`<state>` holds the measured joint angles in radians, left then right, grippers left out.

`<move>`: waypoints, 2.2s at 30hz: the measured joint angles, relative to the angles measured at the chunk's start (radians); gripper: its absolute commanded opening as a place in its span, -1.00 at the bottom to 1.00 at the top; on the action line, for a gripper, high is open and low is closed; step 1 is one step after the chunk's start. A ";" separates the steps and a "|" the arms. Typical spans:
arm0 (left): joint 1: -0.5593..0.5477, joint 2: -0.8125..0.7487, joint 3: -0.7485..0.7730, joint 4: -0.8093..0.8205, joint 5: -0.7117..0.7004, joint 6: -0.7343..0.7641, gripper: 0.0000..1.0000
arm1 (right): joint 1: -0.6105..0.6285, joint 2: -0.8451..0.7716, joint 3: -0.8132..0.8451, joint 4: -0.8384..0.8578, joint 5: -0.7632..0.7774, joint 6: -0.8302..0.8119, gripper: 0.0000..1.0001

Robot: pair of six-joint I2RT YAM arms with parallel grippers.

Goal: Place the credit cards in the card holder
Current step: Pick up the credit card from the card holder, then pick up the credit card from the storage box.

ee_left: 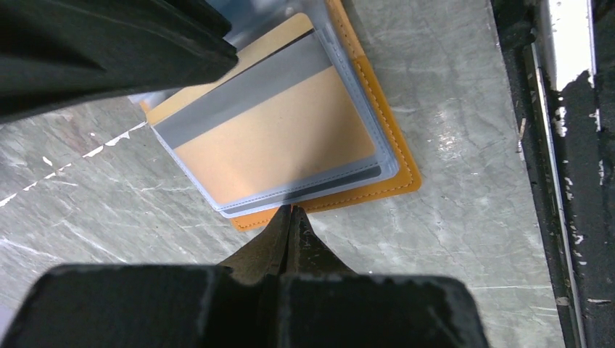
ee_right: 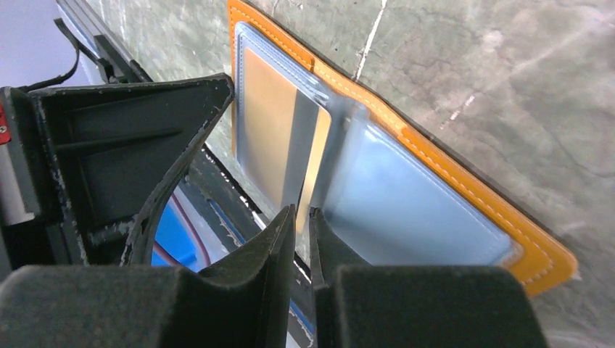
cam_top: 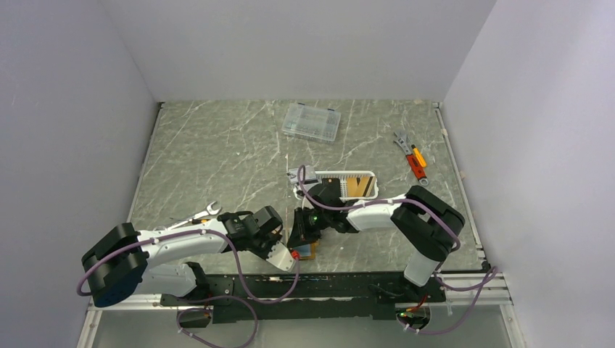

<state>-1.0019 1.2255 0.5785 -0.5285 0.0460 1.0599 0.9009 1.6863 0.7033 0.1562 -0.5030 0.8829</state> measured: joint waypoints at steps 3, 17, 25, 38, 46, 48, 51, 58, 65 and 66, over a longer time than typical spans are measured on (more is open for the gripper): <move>0.000 0.001 0.002 0.000 0.003 0.000 -1.00 | 0.016 0.033 0.035 -0.023 0.000 -0.012 -0.67; 0.012 0.007 0.119 -0.074 0.042 -0.032 -0.99 | -0.035 -0.055 0.113 -0.175 0.003 -0.089 0.02; 0.139 -0.069 0.263 -0.229 0.107 -0.065 -0.90 | -0.253 -0.368 0.190 -0.436 0.047 -0.193 0.34; 0.456 -0.010 0.496 -0.291 0.312 -0.243 -0.65 | -0.386 -0.279 0.453 -0.628 0.148 -0.337 0.36; 0.604 0.309 0.706 -0.207 0.509 -0.431 -0.63 | -0.504 -0.142 0.373 -0.491 0.055 -0.272 0.36; 0.621 0.367 0.754 -0.169 0.529 -0.464 -0.64 | -0.512 -0.103 0.358 -0.444 0.036 -0.246 0.35; 0.626 0.461 0.837 -0.129 0.557 -0.499 -0.65 | -0.515 -0.032 0.349 -0.365 0.005 -0.204 0.34; 0.626 0.649 1.003 -0.090 0.610 -0.527 -0.66 | -0.534 0.121 0.349 -0.216 -0.048 -0.130 0.27; 0.623 0.726 1.015 -0.079 0.644 -0.542 -0.68 | -0.558 0.193 0.350 -0.118 -0.087 -0.074 0.11; 0.621 0.730 1.014 -0.078 0.645 -0.541 -0.69 | -0.558 0.198 0.350 -0.103 -0.091 -0.064 0.08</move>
<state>-0.3813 1.9556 1.5929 -0.6067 0.6910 0.5186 0.3424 1.8847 1.0534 0.0528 -0.5941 0.8188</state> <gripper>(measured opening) 0.164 0.576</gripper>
